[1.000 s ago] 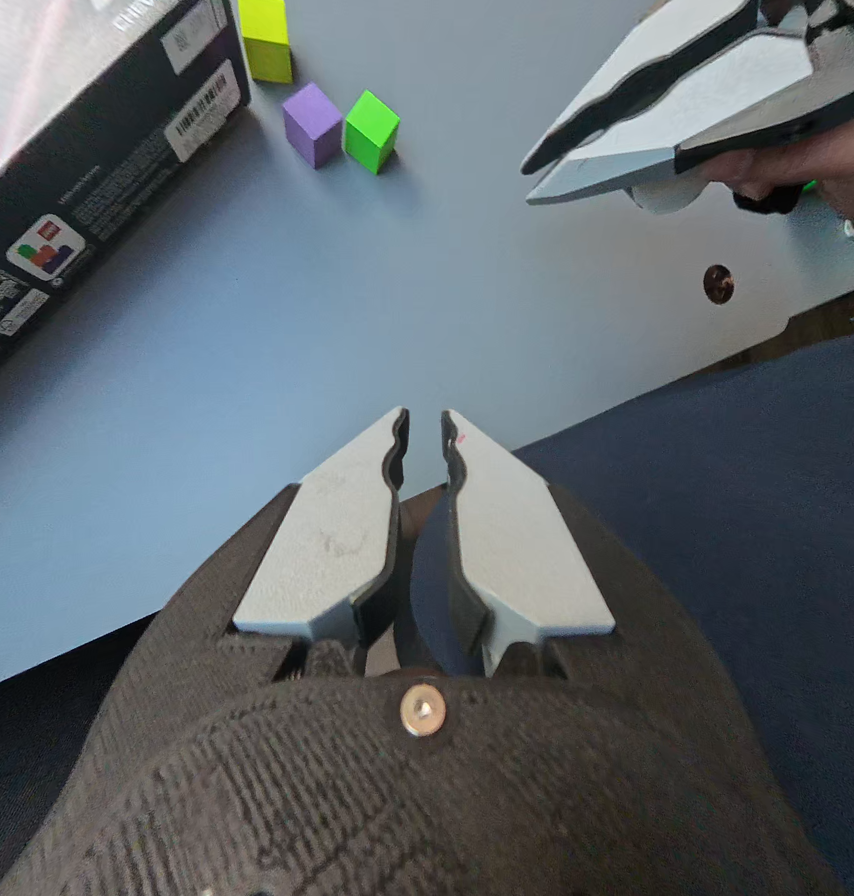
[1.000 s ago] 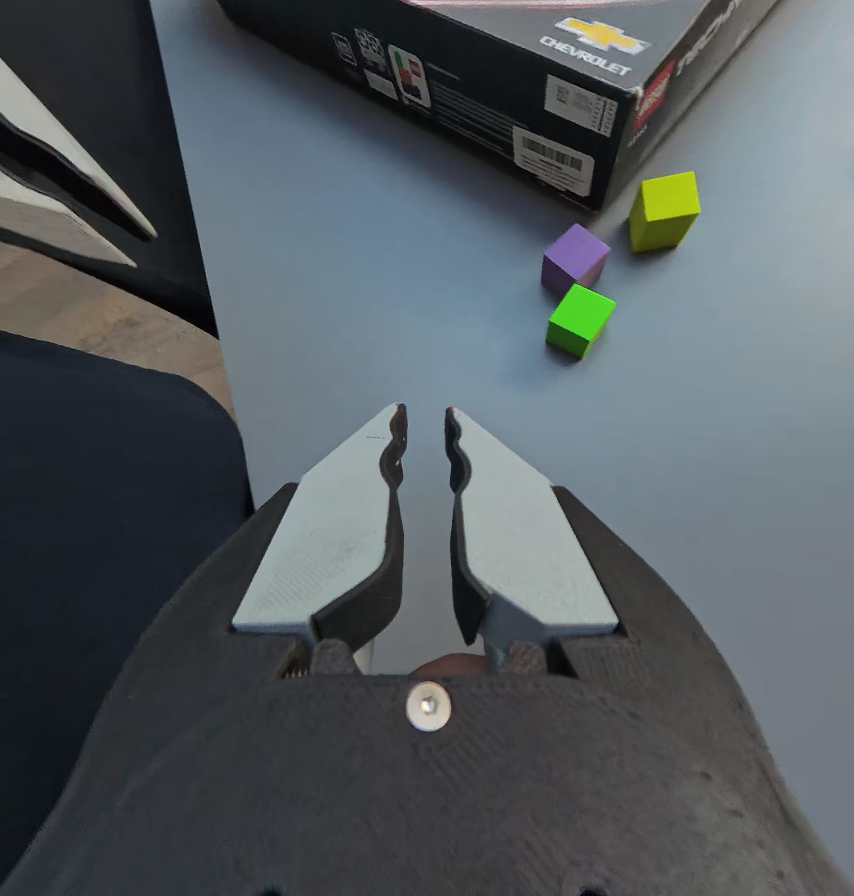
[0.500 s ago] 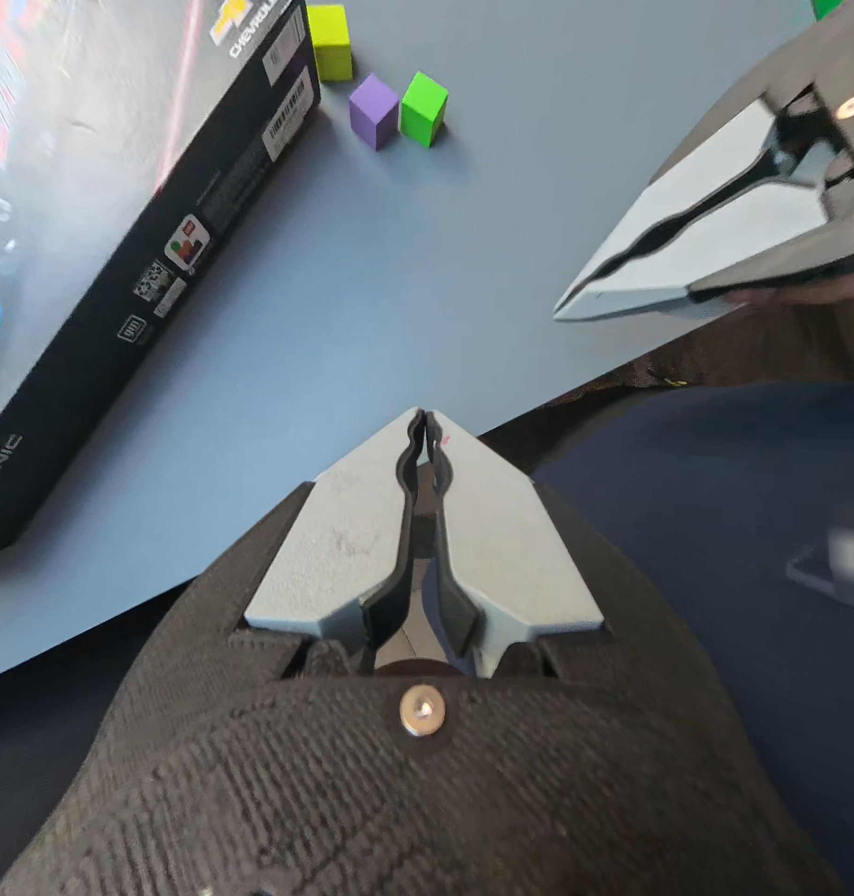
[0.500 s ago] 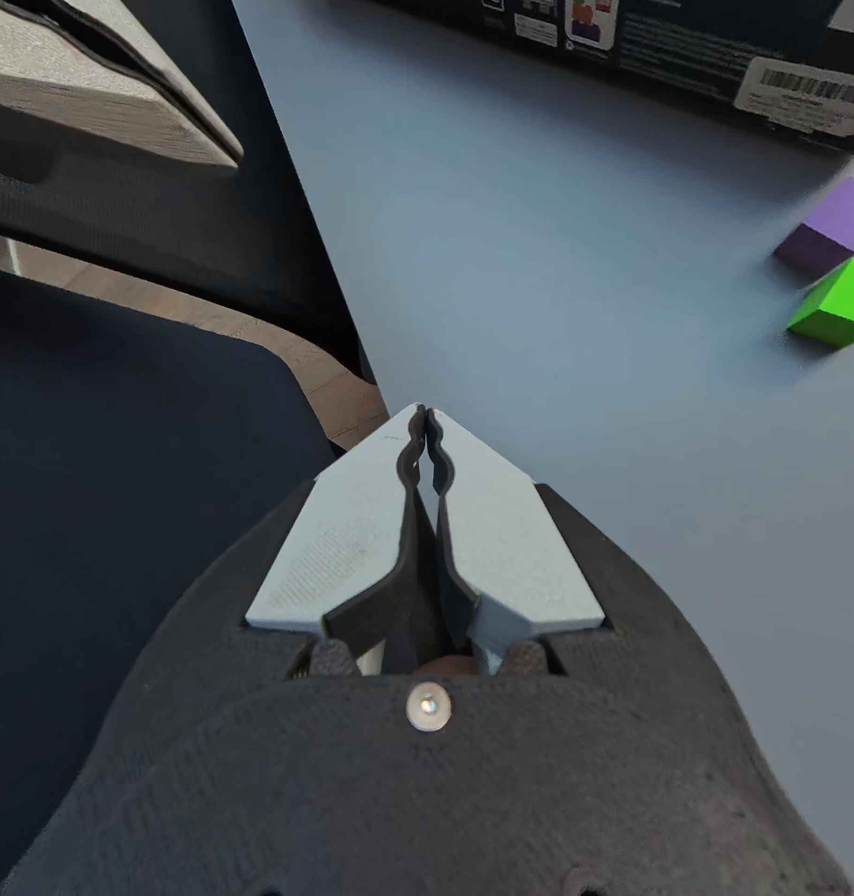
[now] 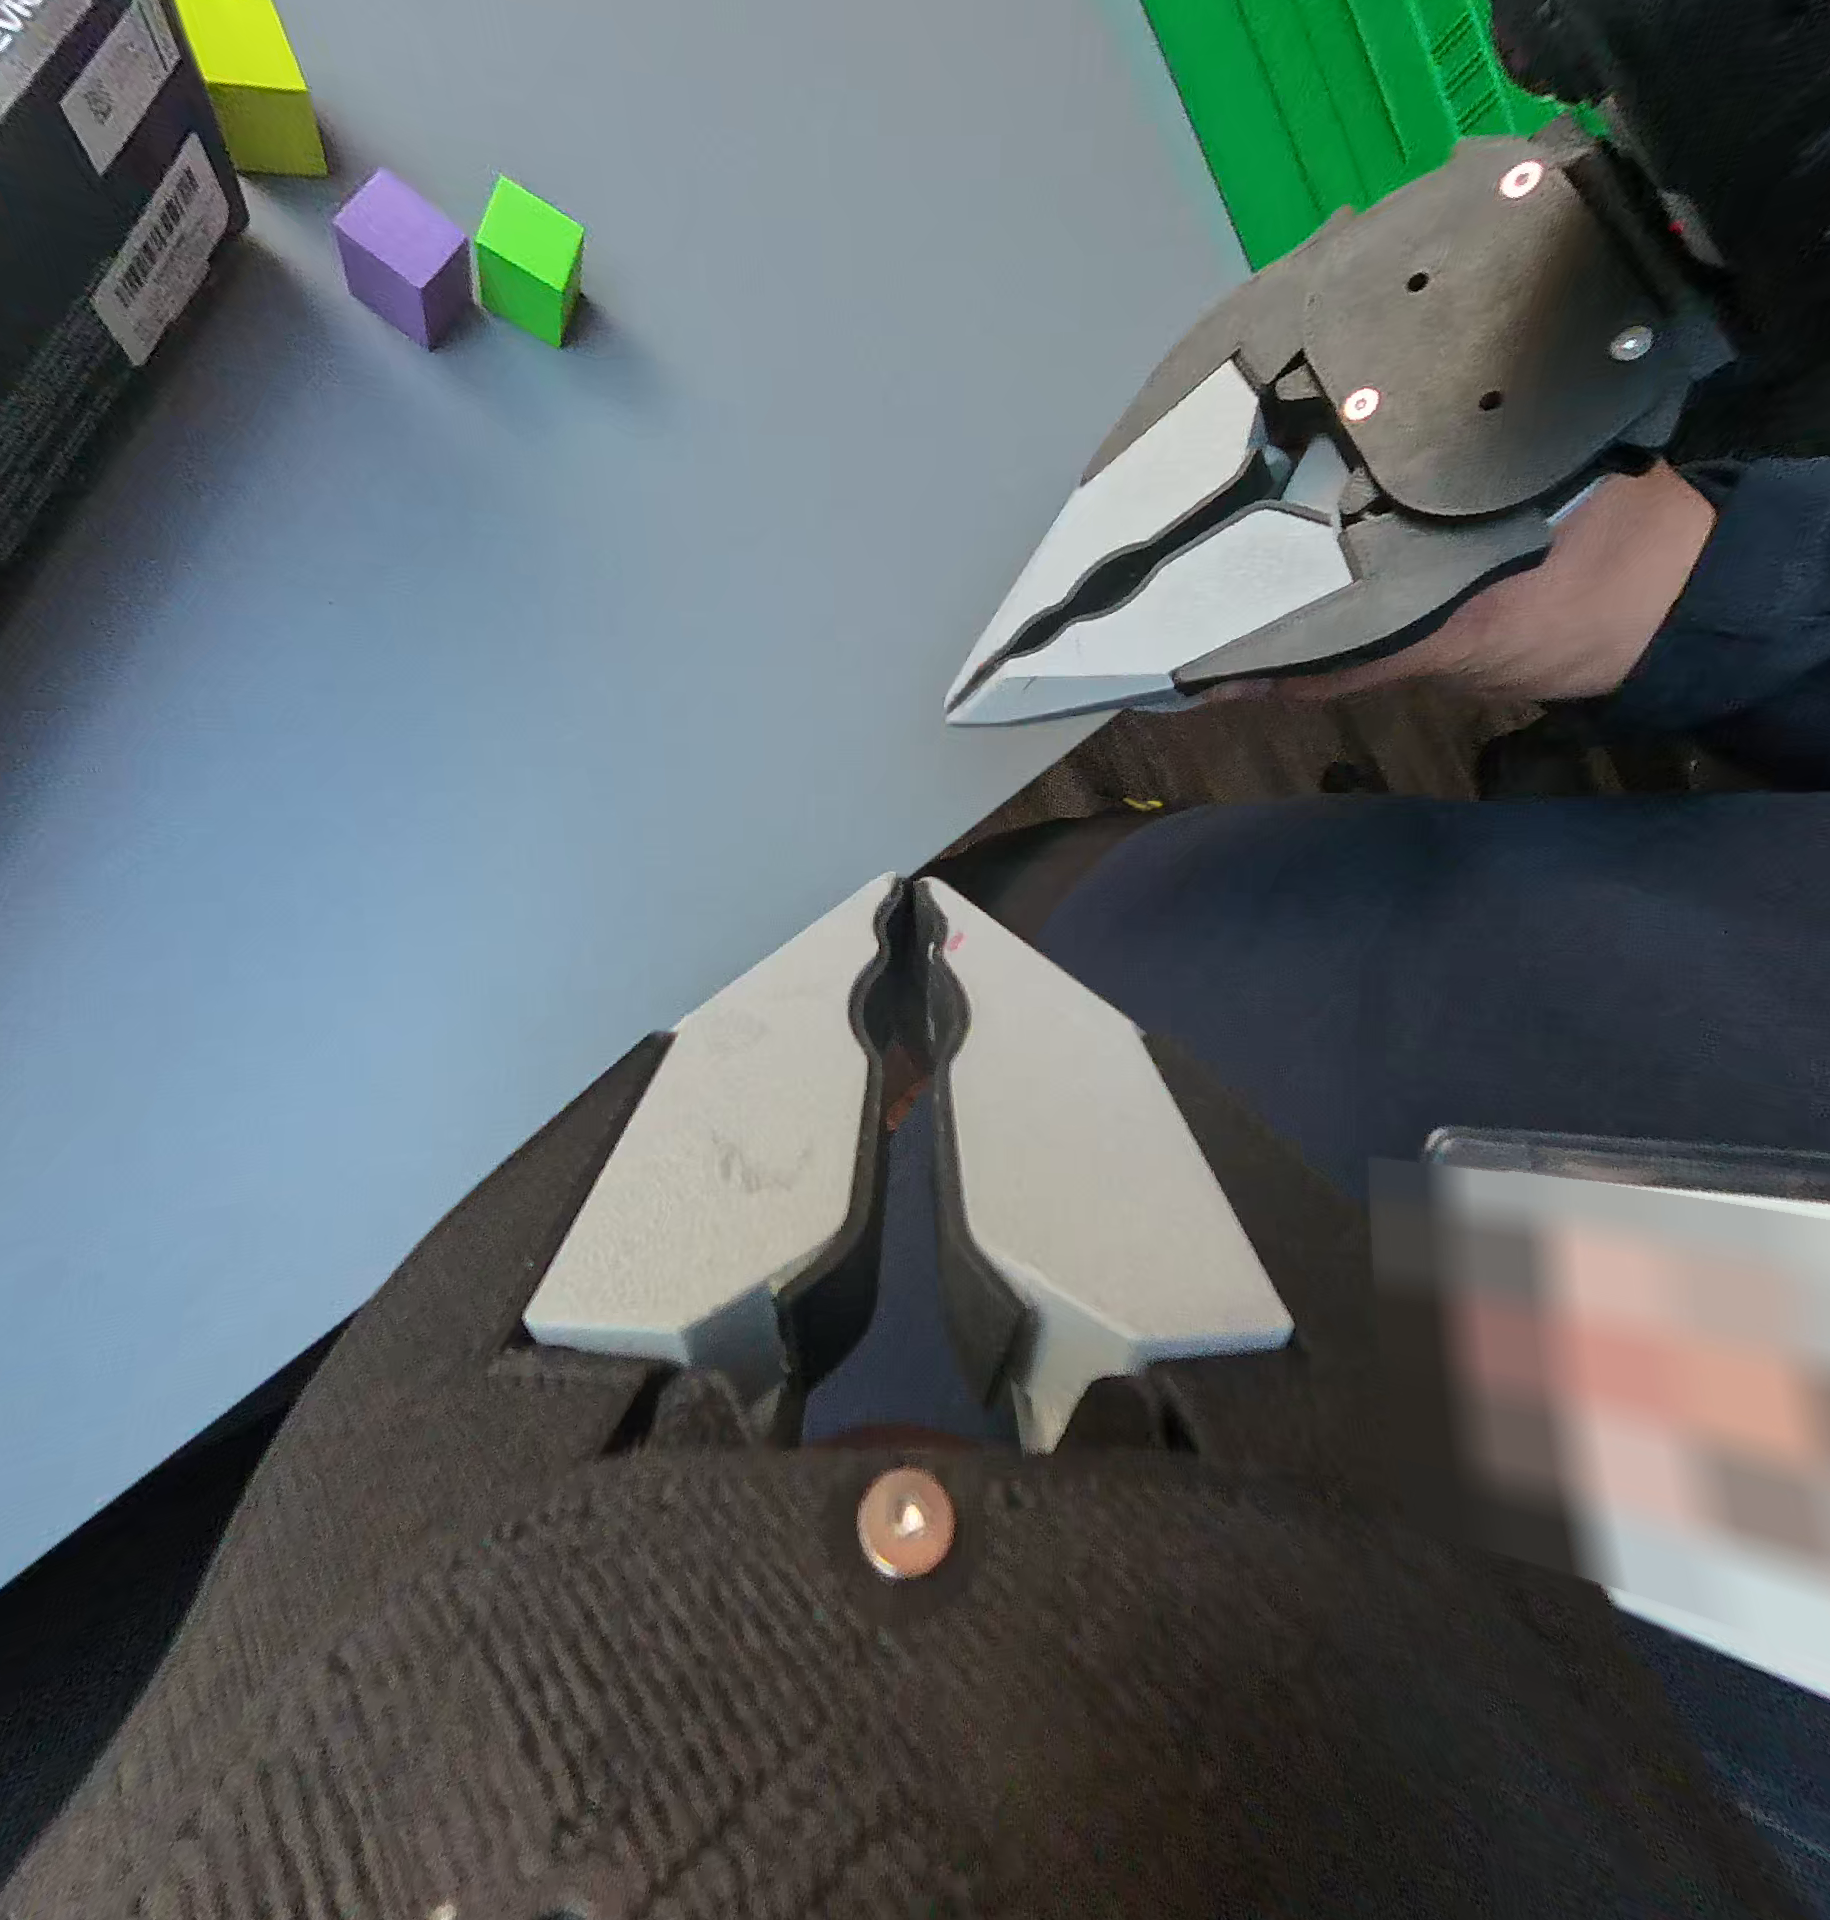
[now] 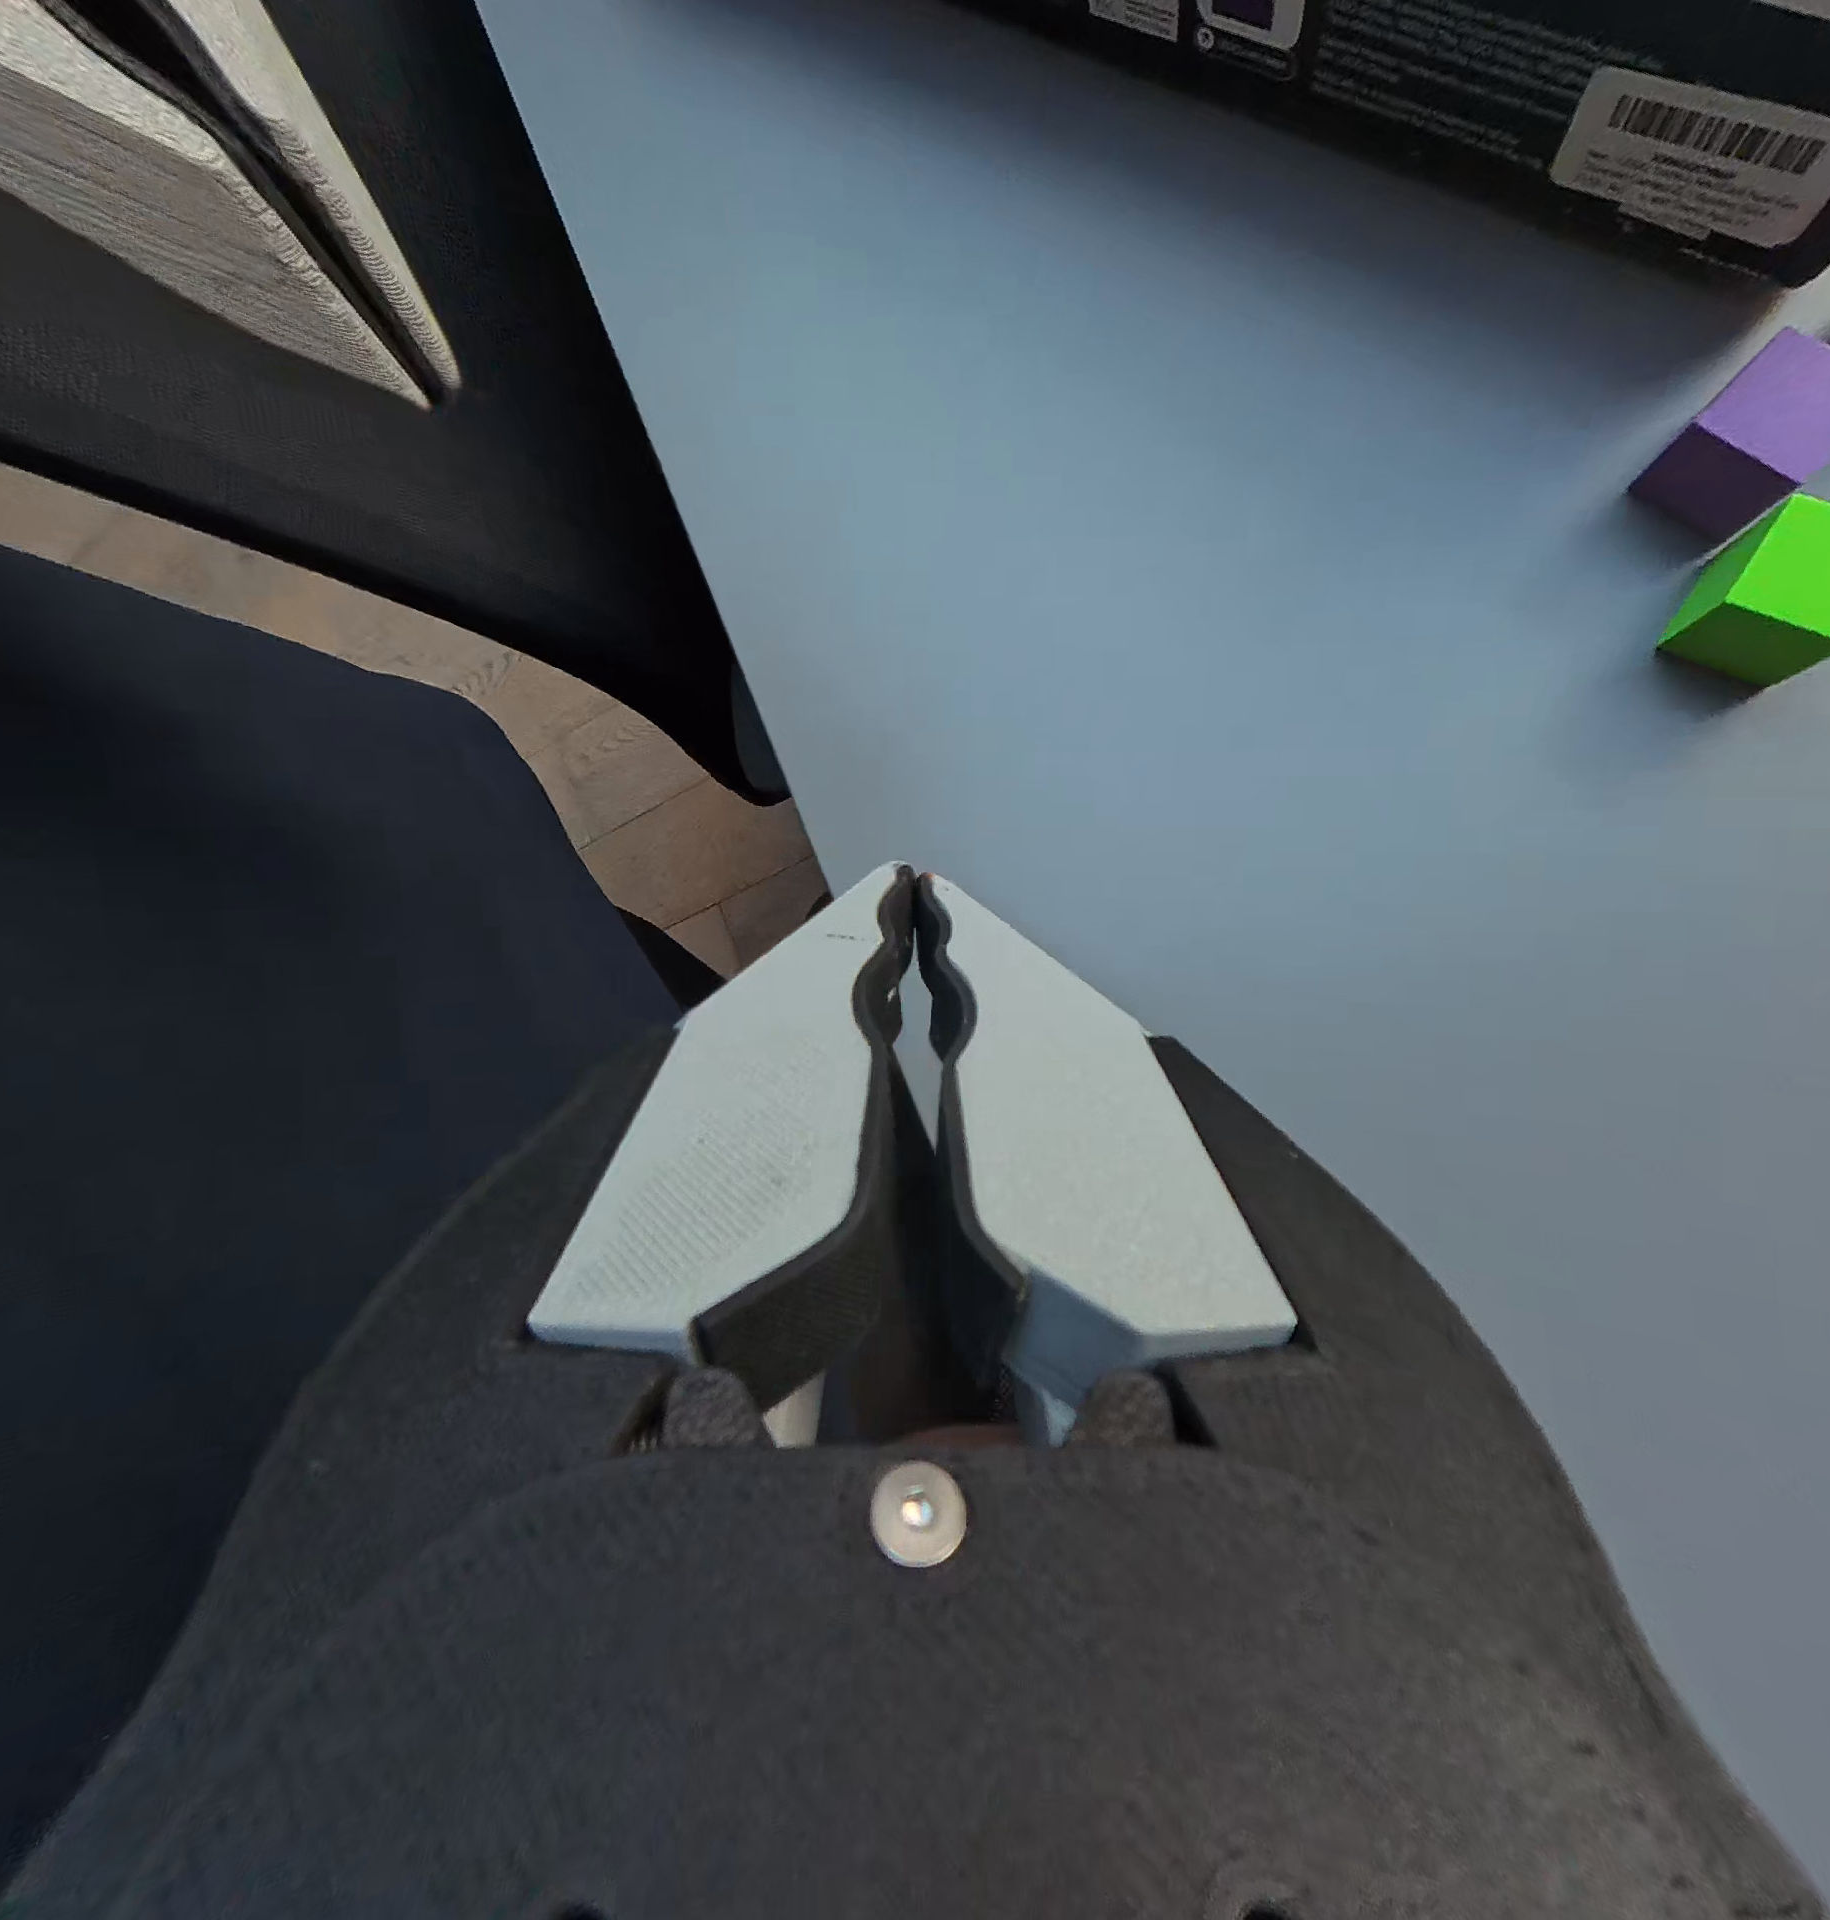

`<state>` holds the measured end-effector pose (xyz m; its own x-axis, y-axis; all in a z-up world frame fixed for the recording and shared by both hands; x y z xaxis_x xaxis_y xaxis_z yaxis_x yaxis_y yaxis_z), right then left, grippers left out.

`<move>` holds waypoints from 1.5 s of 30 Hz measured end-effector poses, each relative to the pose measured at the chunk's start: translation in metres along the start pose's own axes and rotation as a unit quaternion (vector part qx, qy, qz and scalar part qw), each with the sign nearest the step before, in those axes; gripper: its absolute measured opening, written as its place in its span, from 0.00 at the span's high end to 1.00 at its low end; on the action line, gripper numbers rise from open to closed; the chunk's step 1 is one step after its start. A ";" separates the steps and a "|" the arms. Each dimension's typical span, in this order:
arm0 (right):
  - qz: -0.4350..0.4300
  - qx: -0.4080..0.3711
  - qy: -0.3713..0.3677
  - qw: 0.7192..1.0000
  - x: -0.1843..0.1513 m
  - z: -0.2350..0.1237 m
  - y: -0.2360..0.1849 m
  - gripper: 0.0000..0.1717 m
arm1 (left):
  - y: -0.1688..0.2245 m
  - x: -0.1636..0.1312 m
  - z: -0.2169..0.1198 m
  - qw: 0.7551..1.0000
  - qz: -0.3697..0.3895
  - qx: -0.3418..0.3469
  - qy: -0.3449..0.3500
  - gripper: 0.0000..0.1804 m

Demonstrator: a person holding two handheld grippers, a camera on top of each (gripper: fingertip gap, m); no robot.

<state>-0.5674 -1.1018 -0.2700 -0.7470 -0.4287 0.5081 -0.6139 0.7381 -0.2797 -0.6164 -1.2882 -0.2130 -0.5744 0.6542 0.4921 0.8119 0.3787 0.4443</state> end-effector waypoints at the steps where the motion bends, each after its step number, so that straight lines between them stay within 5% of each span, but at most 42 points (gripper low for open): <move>1: -0.006 0.002 0.005 1.000 0.000 0.000 0.005 1.00 | -0.002 0.002 0.001 1.000 0.002 0.008 -0.004 1.00; 5: -0.027 0.007 0.018 0.999 0.003 -0.002 0.033 1.00 | -0.006 0.007 0.011 0.999 -0.009 0.042 -0.020 1.00; 9: -0.017 0.019 0.035 0.999 -0.001 -0.005 0.067 1.00 | -0.001 0.006 0.035 0.998 -0.032 0.003 -0.047 1.00; 16: -0.064 0.037 -0.013 0.997 -0.023 -0.004 0.114 1.00 | 0.006 0.005 0.076 0.991 -0.087 0.028 -0.100 1.00; 25: -0.046 0.095 -0.002 0.994 -0.014 -0.007 0.152 1.00 | 0.021 0.009 0.089 0.986 -0.107 0.064 -0.112 1.00; 38: -0.076 0.102 -0.010 0.992 -0.009 -0.009 0.133 1.00 | 0.019 -0.002 0.083 0.987 -0.097 0.067 -0.106 1.00; 45: -0.001 0.153 0.025 0.988 -0.009 -0.014 0.115 1.00 | 0.016 -0.008 0.078 0.991 -0.079 0.048 -0.099 1.00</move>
<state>-0.6281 -1.0056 -0.2957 -0.7369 -0.3988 0.5458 -0.6696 0.5416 -0.5083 -0.5903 -1.2364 -0.2685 -0.6715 0.6935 0.2610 0.7248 0.5416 0.4258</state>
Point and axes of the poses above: each gripper's, where its closed fingertips meet, z out along the fingers, x out of its top, y = z × x across the jaws, the point moved 10 cm from there along -z, back along the fingers, and after that the axes turned 3 degrees about -y, right-handed, at the moved point
